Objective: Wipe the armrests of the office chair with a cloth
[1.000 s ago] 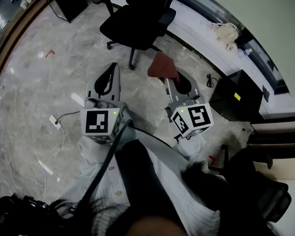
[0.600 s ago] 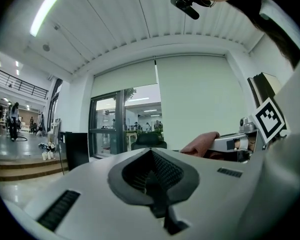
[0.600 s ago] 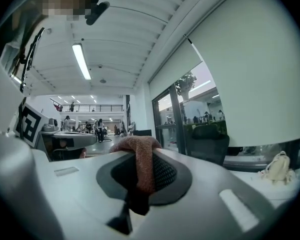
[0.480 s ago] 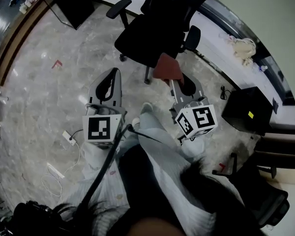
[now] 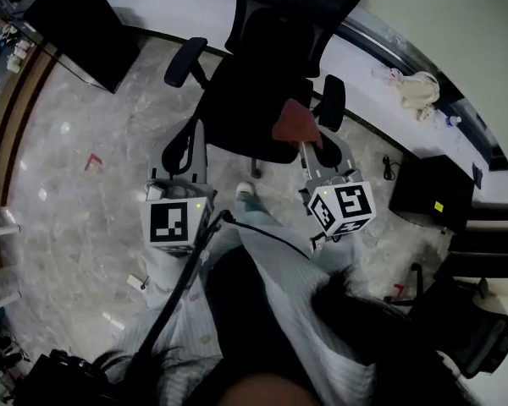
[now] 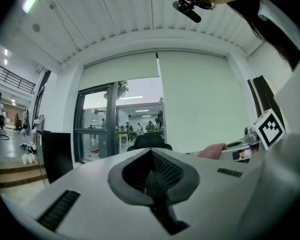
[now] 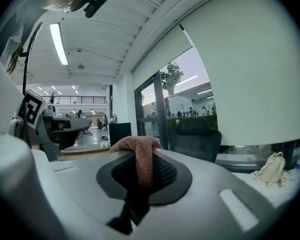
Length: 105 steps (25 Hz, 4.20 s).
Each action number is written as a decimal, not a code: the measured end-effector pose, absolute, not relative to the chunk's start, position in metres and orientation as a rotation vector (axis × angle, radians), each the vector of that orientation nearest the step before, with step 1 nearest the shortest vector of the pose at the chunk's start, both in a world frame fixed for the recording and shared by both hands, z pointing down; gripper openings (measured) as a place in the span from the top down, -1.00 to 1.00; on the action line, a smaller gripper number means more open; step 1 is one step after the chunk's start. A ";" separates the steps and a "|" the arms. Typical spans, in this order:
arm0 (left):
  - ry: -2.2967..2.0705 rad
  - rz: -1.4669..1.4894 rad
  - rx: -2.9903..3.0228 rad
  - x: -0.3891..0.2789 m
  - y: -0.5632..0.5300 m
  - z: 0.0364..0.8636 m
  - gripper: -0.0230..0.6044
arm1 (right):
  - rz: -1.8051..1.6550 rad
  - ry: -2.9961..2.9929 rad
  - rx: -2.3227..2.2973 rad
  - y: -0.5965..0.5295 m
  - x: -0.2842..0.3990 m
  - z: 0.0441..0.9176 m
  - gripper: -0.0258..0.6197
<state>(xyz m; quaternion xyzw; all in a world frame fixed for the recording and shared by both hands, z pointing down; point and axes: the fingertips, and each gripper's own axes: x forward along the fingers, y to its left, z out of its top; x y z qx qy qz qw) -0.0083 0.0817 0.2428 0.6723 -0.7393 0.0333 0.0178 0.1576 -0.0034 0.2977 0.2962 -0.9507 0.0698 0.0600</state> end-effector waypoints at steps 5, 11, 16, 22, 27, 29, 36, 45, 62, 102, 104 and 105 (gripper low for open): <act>-2.210 0.073 2.187 -0.031 0.012 0.237 0.92 | 0.189 -2.826 1.020 -0.059 0.148 0.292 0.83; -1.983 0.070 2.360 -0.022 -0.069 0.257 0.92 | 0.212 -2.686 1.283 -0.108 0.171 0.310 0.83; -1.788 0.101 2.482 0.014 -0.110 0.251 0.92 | 0.261 -2.556 1.471 -0.122 0.210 0.309 0.83; -1.647 0.171 2.524 0.044 -0.138 0.272 0.92 | 0.308 -2.398 1.533 -0.151 0.247 0.355 0.83; -1.617 0.262 2.480 0.035 -0.150 0.320 0.92 | 0.211 -2.231 1.446 -0.221 0.273 0.435 0.83; -1.618 0.296 2.449 0.028 -0.152 0.345 0.92 | 0.209 -2.165 1.353 -0.242 0.273 0.483 0.83; -1.613 0.309 2.336 0.012 -0.153 0.401 0.92 | 0.240 -1.967 1.019 -0.210 0.267 0.607 0.83; -1.594 0.296 2.313 0.017 -0.154 0.419 0.92 | 0.257 -1.982 0.963 -0.222 0.274 0.614 0.83; -1.687 0.392 2.272 -0.015 -0.160 0.428 0.92 | 0.291 -1.946 0.974 -0.323 0.251 0.632 0.83; -1.770 0.304 2.233 -0.029 -0.149 0.410 0.92 | 0.326 -1.992 0.961 -0.245 0.258 0.615 0.83; -1.762 0.285 2.244 -0.021 -0.151 0.408 0.92 | 0.340 -2.015 0.956 -0.214 0.262 0.611 0.83; -1.755 0.280 2.251 -0.016 -0.151 0.407 0.92 | 0.340 -2.020 0.953 -0.200 0.265 0.609 0.83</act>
